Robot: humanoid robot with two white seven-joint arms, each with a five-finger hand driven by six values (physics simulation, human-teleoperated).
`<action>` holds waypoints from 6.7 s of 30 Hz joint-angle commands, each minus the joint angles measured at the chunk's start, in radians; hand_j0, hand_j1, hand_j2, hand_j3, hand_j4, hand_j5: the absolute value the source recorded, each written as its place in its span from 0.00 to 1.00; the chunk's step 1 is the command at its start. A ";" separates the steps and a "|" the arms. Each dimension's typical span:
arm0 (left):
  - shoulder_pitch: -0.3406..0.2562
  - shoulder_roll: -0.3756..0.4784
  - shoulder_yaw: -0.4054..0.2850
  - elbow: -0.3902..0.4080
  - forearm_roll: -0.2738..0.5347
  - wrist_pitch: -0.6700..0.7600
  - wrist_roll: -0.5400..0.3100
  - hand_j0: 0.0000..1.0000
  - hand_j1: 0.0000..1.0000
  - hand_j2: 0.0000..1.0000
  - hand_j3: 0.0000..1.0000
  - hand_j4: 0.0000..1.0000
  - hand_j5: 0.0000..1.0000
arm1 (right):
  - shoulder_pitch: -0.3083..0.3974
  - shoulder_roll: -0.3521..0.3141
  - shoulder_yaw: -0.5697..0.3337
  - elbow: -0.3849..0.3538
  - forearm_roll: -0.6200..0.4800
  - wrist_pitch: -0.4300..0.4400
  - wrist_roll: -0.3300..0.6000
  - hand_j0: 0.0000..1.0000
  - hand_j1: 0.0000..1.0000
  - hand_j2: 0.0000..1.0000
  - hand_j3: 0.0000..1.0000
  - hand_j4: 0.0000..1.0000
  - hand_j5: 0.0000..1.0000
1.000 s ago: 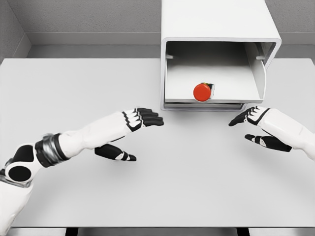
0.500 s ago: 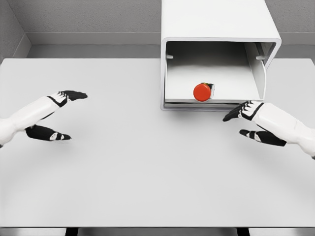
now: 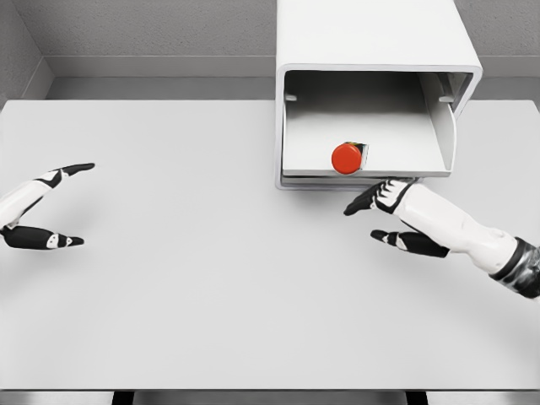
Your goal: Slide open multi-storey tabletop storage cabinets and put open load switch and slide close multi-storey tabletop storage cabinets
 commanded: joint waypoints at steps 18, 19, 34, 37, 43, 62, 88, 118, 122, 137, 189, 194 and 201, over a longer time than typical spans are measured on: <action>0.000 0.000 0.008 0.001 0.009 0.002 0.000 1.00 1.00 1.00 1.00 1.00 1.00 | -0.090 0.074 0.111 -0.002 -0.005 0.001 0.002 0.70 0.70 0.70 0.70 0.70 0.70; 0.000 0.000 0.008 0.001 0.009 0.002 0.000 1.00 1.00 1.00 1.00 1.00 1.00 | -0.092 0.074 0.111 -0.002 -0.005 0.001 0.002 0.71 0.71 0.71 0.71 0.71 0.71; 0.000 -0.002 0.008 0.006 0.009 0.002 0.000 1.00 1.00 1.00 1.00 1.00 1.00 | -0.126 0.069 0.111 0.000 -0.005 0.001 0.001 0.73 0.73 0.73 0.73 0.73 0.73; 0.000 -0.002 0.008 0.006 0.009 0.002 0.000 1.00 1.00 1.00 1.00 1.00 1.00 | -0.133 0.065 0.108 0.000 -0.002 0.001 0.001 0.73 0.73 0.73 0.73 0.73 0.73; 0.002 -0.002 0.008 0.006 0.009 0.002 0.000 1.00 1.00 1.00 1.00 1.00 1.00 | -0.150 0.066 0.104 0.012 0.015 0.001 0.001 0.73 0.73 0.73 0.73 0.73 0.73; 0.000 -0.007 0.008 0.006 0.009 0.002 0.000 1.00 1.00 1.00 1.00 1.00 1.00 | -0.218 -0.012 0.115 0.009 0.018 0.001 -0.002 0.73 0.73 0.73 0.73 0.73 0.73; 0.002 -0.008 0.010 0.004 0.011 0.002 0.000 1.00 1.00 1.00 1.00 1.00 1.00 | -0.135 -0.136 0.043 0.000 -0.103 0.001 -0.005 0.62 0.62 0.62 0.62 0.62 0.62; 0.008 -0.008 0.027 0.012 0.005 0.002 0.000 1.00 1.00 1.00 1.00 1.00 1.00 | -0.028 -0.145 -0.021 0.000 -0.072 0.001 -0.002 0.73 0.73 0.73 0.73 0.73 0.73; 0.008 -0.008 0.027 0.012 0.005 0.002 0.000 1.00 1.00 1.00 1.00 1.00 1.00 | -0.034 -0.136 -0.012 0.000 -0.064 0.001 -0.002 0.74 0.74 0.74 0.74 0.74 0.74; 0.008 -0.008 0.027 0.012 0.005 0.002 0.000 1.00 1.00 1.00 1.00 1.00 1.00 | -0.043 -0.124 0.042 0.004 -0.035 0.001 -0.004 0.81 0.81 0.81 0.81 0.81 0.81; 0.008 -0.008 0.028 0.015 0.005 0.002 0.000 1.00 1.00 1.00 1.00 1.00 1.00 | 0.054 -0.262 -0.057 0.001 -0.115 0.001 0.001 0.64 0.64 0.64 0.64 0.64 0.64; 0.008 -0.008 0.028 0.015 0.005 0.002 0.000 1.00 1.00 1.00 1.00 1.00 1.00 | 0.061 -0.274 -0.060 0.001 -0.115 0.001 -0.001 0.66 0.66 0.66 0.66 0.66 0.66; 0.008 -0.008 0.028 0.015 0.005 0.002 0.000 1.00 1.00 1.00 1.00 1.00 1.00 | 0.038 -0.265 -0.176 0.001 -0.176 0.001 -0.011 0.70 0.70 0.70 0.70 0.70 0.70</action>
